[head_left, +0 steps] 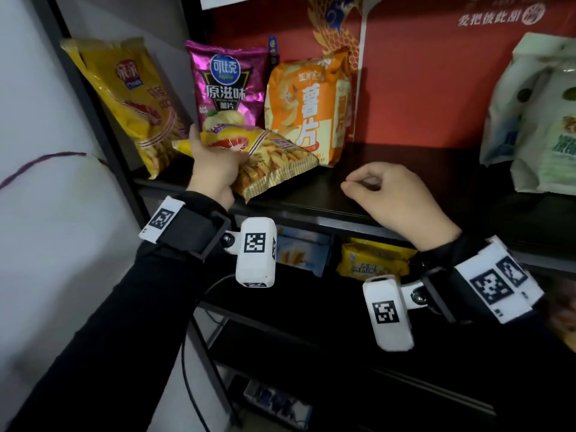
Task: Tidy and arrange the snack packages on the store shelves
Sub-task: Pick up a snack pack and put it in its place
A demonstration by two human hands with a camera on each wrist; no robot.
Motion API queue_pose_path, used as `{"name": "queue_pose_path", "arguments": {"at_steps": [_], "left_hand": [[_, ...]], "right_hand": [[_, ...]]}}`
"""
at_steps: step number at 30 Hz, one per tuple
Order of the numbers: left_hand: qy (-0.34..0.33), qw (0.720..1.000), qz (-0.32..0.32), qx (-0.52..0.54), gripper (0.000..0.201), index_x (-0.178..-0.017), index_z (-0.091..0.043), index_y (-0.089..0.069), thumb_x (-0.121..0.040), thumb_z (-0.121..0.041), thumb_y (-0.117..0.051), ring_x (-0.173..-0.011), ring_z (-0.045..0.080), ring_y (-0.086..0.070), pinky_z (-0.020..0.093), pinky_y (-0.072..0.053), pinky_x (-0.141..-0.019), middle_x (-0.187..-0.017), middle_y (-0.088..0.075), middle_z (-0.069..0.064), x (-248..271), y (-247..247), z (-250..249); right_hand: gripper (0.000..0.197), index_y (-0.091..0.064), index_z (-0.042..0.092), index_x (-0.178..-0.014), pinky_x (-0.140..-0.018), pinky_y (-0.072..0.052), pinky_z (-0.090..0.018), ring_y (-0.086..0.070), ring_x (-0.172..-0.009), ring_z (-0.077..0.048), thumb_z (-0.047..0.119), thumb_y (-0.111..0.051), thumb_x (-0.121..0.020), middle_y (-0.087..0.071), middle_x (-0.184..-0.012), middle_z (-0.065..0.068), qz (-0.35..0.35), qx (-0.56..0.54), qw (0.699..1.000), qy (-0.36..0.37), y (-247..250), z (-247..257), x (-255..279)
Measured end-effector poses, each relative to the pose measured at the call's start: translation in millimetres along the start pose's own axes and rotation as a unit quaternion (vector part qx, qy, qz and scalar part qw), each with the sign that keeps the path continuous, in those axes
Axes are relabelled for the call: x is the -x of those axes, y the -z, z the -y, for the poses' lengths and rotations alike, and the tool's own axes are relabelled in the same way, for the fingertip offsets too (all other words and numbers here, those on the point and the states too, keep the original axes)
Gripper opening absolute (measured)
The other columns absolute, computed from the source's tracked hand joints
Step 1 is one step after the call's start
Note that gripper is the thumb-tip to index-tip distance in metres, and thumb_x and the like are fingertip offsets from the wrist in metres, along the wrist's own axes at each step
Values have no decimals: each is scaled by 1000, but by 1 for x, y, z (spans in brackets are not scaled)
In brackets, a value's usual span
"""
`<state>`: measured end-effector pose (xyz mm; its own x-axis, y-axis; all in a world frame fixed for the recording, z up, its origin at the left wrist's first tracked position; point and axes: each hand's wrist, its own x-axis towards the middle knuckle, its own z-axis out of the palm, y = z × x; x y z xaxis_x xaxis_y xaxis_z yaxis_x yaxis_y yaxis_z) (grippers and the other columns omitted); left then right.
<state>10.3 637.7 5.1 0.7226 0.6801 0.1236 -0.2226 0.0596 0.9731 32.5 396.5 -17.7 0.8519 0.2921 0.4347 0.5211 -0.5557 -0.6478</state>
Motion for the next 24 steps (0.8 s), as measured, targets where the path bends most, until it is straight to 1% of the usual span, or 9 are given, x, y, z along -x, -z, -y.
{"name": "queue_pose_path", "arguments": {"at_steps": [2, 5, 10, 12, 14, 18, 19, 21, 24], "left_hand": [[-4, 1000, 28, 5, 87, -153, -22, -14, -86, 15, -56, -87, 15, -64, 28, -56, -63, -110, -61, 2, 4, 6, -2], [-25, 998, 19, 47, 70, -149, -12, -25, -89, 17, -46, -78, 14, -67, 29, -57, -59, -111, -64, 8, 19, 20, -11], [-140, 982, 83, 95, 87, -154, -24, -11, -87, 12, -54, -117, 21, -60, 49, -53, -93, -143, -47, 5, 59, 22, -26], [-171, 969, 165, 67, 87, -154, -23, -12, -86, 11, -56, -124, 17, -54, 47, -48, -101, -150, -38, 4, 73, 5, -31], [-206, 944, 255, 39, 92, -154, -23, -4, -86, 11, -56, -127, 13, -51, 41, -48, -102, -154, -31, 5, 84, -17, -35], [-209, 917, 339, 35, 118, -149, -25, 23, -80, 0, -69, -135, 17, -44, 44, -44, -106, -156, -25, 8, 87, -51, -36], [-178, 920, 348, 25, 120, -151, -25, 16, -75, -9, -76, -131, 16, -48, 44, -45, -105, -153, -34, 6, 85, -59, -38], [-139, 911, 382, -74, 105, -148, -23, -27, -62, -31, -88, -117, 15, -61, 44, -49, -100, -133, -60, -1, 81, -74, -43], [-148, 867, 430, -205, 59, -113, -25, -65, -59, -40, -84, -98, 6, -69, 29, -53, -89, -107, -73, -8, 76, -99, -53]], "right_hand": [[13, -69, 29, -90, -75, -39, -19, -57, -92, -2, 39, -65, -85, -64, -91, 15, 10, -24, 1000, -11, 2, 1, 0], [11, -70, 28, -89, -83, -42, -23, -59, -98, -4, 38, -65, -85, -67, -97, 12, 15, -54, 998, -19, 4, 3, 0], [40, -62, 26, -117, -81, -37, -6, -53, -99, 7, 51, -59, -87, -61, -108, 17, 37, -142, 989, -32, 10, 14, 6], [45, -58, 28, -122, -98, -42, -22, -56, -108, 2, 56, -54, -86, -61, -119, 13, 68, -233, 969, -46, 16, 23, 11], [36, -59, 29, -116, -101, -45, -38, -61, -108, -5, 50, -55, -87, -66, -117, 9, 82, -324, 941, -55, 25, 28, 17], [33, -64, 11, -116, -96, -51, -43, -68, -100, -20, 24, -68, -86, -72, -107, -7, -27, -383, 920, -74, 49, 23, 25], [31, -65, 9, -113, -95, -52, -43, -68, -99, -21, 18, -70, -84, -72, -106, -8, -64, -387, 917, -76, 55, 19, 27], [30, -65, 9, -109, -93, -53, -42, -68, -98, -22, 11, -73, -81, -72, -106, -8, -126, -389, 909, -84, 65, 12, 28], [42, -60, 7, -120, -92, -54, -35, -68, -101, -19, 12, -74, -80, -70, -112, -7, -158, -371, 911, -87, 75, -2, 27]]}}
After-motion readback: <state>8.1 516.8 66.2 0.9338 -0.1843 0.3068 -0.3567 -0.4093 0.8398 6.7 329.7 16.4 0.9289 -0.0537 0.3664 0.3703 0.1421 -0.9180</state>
